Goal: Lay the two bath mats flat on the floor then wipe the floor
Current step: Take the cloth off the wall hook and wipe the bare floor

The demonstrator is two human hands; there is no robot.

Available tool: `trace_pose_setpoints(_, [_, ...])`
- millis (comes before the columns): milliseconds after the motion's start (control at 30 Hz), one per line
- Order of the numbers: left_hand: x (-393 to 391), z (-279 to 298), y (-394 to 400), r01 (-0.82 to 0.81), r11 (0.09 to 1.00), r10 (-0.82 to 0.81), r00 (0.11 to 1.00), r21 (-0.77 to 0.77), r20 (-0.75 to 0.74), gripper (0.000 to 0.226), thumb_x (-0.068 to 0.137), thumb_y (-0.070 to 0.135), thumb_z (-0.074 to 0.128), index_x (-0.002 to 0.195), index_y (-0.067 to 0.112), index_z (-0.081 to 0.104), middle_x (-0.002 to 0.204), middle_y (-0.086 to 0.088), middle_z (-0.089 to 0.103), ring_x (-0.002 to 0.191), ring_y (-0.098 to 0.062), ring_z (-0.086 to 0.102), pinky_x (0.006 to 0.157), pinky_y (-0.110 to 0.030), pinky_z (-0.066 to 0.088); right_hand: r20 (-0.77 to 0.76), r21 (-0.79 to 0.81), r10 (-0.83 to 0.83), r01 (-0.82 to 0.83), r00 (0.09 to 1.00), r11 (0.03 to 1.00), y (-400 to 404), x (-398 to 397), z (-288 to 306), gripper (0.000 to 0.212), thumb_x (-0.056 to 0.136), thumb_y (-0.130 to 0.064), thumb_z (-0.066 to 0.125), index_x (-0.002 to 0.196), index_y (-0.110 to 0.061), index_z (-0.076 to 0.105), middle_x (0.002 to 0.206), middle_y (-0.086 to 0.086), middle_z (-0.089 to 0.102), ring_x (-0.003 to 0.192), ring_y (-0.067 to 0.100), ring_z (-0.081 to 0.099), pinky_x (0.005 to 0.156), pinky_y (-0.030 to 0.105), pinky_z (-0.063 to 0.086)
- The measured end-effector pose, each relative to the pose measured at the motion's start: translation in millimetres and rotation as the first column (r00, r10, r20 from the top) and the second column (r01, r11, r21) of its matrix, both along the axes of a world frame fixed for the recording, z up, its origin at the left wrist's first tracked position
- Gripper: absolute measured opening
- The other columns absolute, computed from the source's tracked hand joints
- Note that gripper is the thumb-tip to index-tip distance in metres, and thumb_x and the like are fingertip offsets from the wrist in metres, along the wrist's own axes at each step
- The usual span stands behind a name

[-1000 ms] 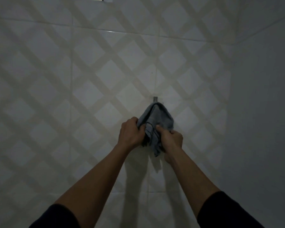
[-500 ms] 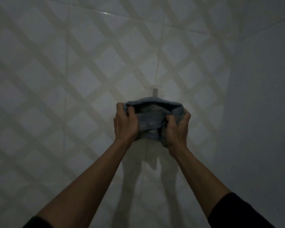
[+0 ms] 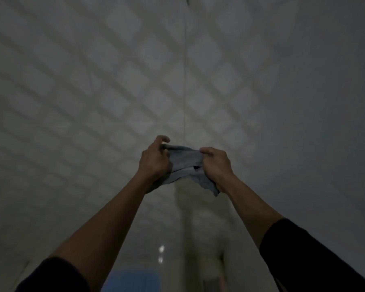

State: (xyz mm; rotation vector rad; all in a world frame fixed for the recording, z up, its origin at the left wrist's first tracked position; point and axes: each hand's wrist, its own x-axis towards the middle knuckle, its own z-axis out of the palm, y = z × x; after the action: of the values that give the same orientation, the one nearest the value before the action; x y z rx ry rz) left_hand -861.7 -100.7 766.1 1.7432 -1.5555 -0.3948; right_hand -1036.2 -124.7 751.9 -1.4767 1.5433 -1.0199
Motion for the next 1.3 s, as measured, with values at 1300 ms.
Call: trace_pose_setpoints(1300, [45, -851, 98, -0.076, 0.654, -0.138, 0.967, 0.753, 0.217, 0.034, 0.097, 0.042, 0.049, 0.128, 0.035, 0.062, 0.118, -0.012, 0.051, 0.104, -0.033, 0.059, 0.089, -0.042, 0.048, -0.592, 0.504, 0.509, -0.206, 0.624, 0.839, 100, 28, -863, 0.080, 0.088, -0.071, 0.037, 0.148, -0.018, 0.036, 0.143, 0.014, 0.049, 0.125, 0.035, 0.052, 0.104, 0.045, 0.043])
